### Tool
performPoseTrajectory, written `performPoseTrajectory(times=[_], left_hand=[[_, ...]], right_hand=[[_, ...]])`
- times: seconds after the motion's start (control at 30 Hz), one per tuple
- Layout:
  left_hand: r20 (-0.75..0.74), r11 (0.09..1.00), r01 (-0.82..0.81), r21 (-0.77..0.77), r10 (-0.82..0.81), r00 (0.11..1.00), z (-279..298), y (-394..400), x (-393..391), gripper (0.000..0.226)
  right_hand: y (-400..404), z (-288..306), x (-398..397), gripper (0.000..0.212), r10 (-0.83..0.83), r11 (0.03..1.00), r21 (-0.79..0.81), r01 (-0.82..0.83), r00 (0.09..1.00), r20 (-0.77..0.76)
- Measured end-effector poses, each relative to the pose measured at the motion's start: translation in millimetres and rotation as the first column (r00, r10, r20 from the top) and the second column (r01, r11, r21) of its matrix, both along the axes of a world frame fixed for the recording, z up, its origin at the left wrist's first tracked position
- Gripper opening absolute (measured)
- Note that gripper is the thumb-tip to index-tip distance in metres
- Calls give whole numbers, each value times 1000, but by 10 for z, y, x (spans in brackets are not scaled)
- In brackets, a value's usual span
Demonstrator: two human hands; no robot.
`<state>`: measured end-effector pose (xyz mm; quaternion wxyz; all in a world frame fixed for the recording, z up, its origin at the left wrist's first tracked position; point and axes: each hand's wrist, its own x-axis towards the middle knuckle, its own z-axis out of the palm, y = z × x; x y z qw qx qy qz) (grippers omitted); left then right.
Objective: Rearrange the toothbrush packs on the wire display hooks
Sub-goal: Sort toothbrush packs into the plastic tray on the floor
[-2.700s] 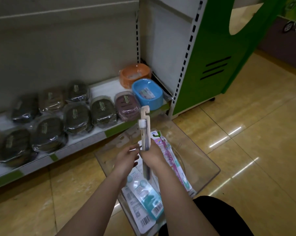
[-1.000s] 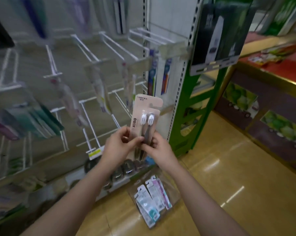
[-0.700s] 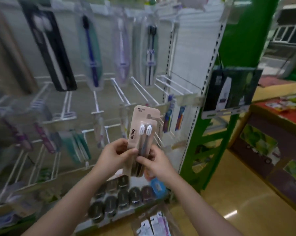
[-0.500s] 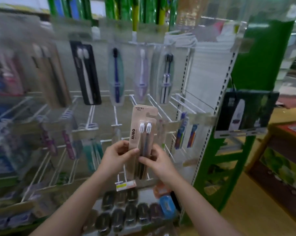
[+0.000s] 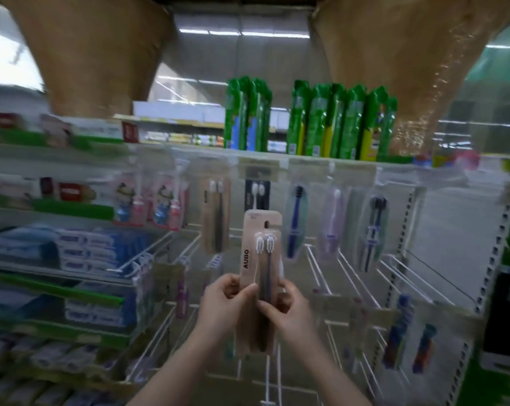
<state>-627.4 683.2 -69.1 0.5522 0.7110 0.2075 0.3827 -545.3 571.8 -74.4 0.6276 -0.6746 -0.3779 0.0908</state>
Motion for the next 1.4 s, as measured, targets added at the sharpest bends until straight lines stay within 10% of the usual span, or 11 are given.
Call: performPoseTrajectory(times=[1.4], left_hand=[[184,984,-73,-161,103,978,318,1837,311,14]], right_hand=[[2104,400,444,31,101,993,63,-101,995,11]])
